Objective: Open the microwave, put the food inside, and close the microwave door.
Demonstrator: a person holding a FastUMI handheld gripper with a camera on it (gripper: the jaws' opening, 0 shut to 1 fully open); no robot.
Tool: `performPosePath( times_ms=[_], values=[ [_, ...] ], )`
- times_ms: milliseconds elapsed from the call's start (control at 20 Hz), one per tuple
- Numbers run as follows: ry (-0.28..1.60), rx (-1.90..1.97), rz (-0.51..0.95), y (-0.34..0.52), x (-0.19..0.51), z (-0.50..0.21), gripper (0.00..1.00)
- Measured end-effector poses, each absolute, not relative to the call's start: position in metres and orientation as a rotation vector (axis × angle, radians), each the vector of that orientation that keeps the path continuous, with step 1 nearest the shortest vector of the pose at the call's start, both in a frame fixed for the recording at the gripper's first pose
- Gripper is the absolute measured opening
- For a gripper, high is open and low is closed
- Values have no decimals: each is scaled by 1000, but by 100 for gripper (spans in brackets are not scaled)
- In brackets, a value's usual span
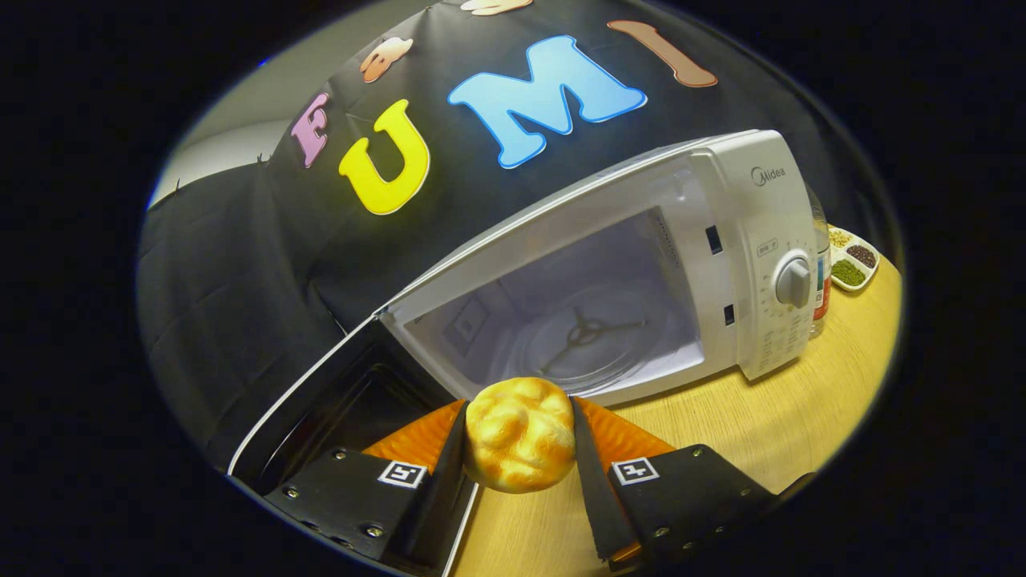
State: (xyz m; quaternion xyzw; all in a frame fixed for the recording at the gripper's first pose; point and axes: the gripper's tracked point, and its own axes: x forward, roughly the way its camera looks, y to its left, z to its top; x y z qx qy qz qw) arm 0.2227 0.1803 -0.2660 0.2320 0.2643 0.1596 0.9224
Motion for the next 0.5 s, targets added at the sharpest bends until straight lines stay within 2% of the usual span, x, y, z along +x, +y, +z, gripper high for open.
performPosePath(
  times_ms=[500],
  values=[
    [466, 523, 238, 186, 283, -292, 69]
  ],
)
